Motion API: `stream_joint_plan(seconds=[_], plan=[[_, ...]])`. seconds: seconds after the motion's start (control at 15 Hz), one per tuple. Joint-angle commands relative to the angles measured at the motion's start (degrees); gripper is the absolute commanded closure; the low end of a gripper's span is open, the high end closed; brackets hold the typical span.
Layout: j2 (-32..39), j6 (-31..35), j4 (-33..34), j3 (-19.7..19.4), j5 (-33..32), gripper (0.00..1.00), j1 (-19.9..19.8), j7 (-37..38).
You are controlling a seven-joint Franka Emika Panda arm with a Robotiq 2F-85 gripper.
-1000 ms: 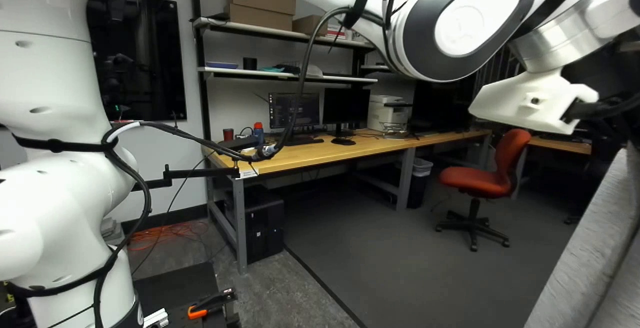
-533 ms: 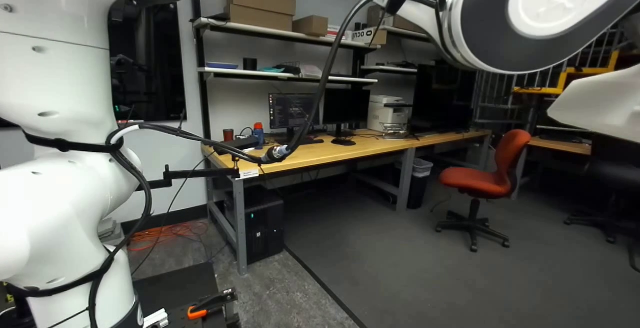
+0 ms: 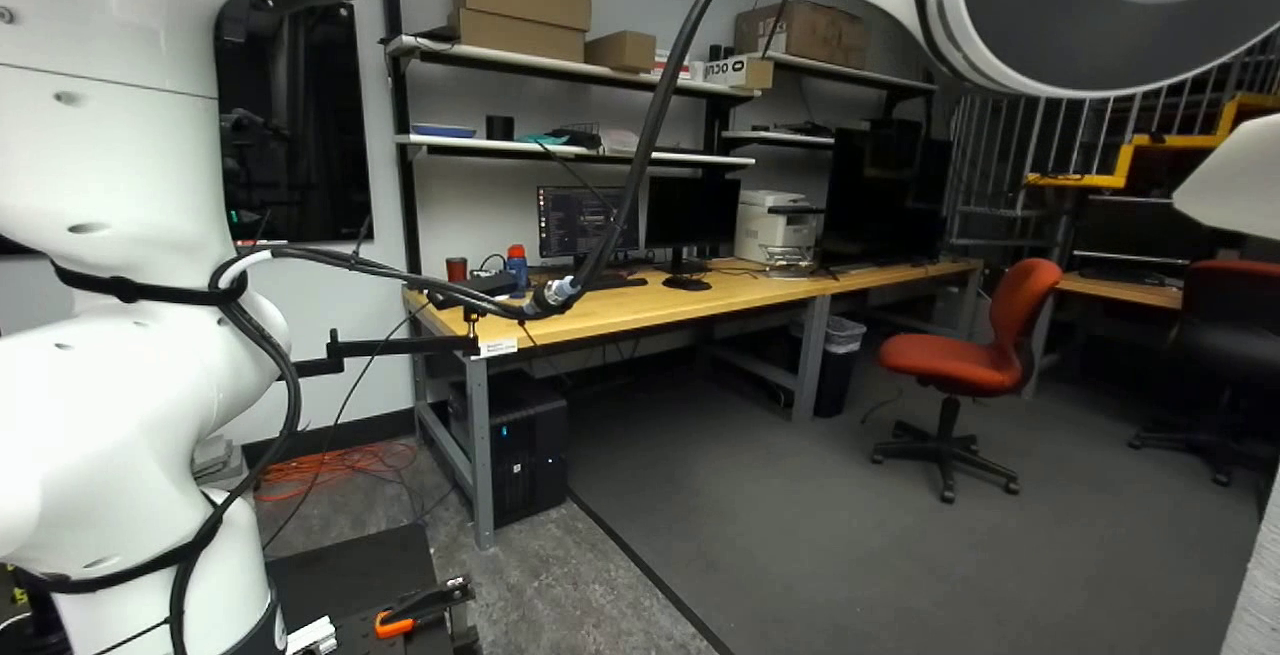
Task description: Pull back the grey curtain
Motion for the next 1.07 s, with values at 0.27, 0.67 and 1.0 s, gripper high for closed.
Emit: stream_joint_plan(seconds=[0.27,0.67,1.0], plan=[[9.10,-7.34,8.88,-4.98,4.02,0.99,-8.78,-2.01],[12.69,-12.65,16.48,-5.88,5.48,0.99,-16.47,-3.46],[18.50,-14.46,26.88,1.62,16.14,0.99,-24.15,-15.63]])
